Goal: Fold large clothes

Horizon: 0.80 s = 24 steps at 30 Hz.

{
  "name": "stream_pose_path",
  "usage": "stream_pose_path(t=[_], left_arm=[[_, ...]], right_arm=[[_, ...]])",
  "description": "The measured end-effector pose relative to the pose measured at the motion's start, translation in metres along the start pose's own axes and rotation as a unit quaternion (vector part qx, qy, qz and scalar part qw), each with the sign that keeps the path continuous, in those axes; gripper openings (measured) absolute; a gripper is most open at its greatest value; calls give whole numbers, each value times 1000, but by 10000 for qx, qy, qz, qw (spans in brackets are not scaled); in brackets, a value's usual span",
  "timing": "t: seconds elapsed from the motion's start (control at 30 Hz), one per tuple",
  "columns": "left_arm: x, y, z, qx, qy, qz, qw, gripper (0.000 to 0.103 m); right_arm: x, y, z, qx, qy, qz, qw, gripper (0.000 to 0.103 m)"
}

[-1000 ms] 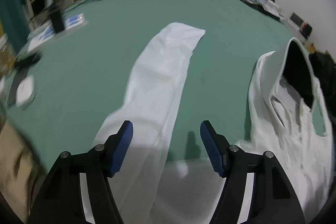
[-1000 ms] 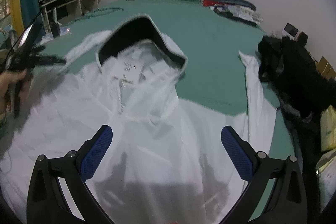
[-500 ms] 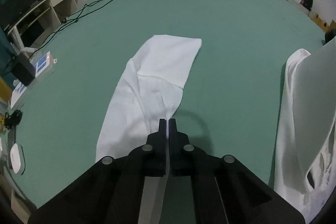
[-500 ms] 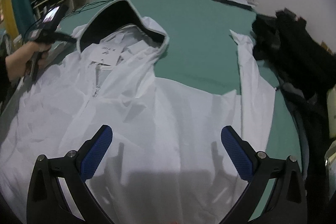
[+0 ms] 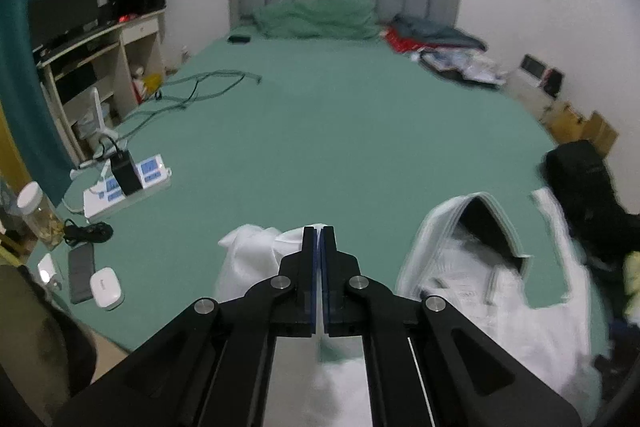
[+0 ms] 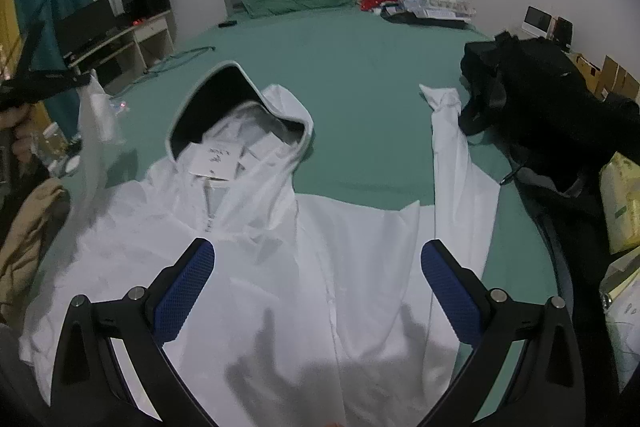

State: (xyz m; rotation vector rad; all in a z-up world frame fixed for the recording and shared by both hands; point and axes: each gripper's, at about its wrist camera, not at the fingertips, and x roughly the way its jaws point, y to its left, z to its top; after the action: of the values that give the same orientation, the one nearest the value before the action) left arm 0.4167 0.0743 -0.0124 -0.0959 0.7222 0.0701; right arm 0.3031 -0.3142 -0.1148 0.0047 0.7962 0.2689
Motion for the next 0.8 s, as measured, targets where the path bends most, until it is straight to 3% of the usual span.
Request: stream_pose_path(t=[0.17,0.37,0.63,0.8], left_arm=[[-60,-35,-3,168,-145,-415,9989,2],[-86,-93,-34,501,77,-828,9953,2],[-65,-181,-100,810,604,-1232,9872,2],[-40,-217,-152,725,1275,-1451,9785,2]], right_arm=[[-23,-5,0,75,-194,115,9997,102],[-46,-21,-3,224,-381,70,9990,102],[-64,-59,-11,559,-434,-179,9973,102],[-67,-82,-12,825,-394,-256,9955,102]])
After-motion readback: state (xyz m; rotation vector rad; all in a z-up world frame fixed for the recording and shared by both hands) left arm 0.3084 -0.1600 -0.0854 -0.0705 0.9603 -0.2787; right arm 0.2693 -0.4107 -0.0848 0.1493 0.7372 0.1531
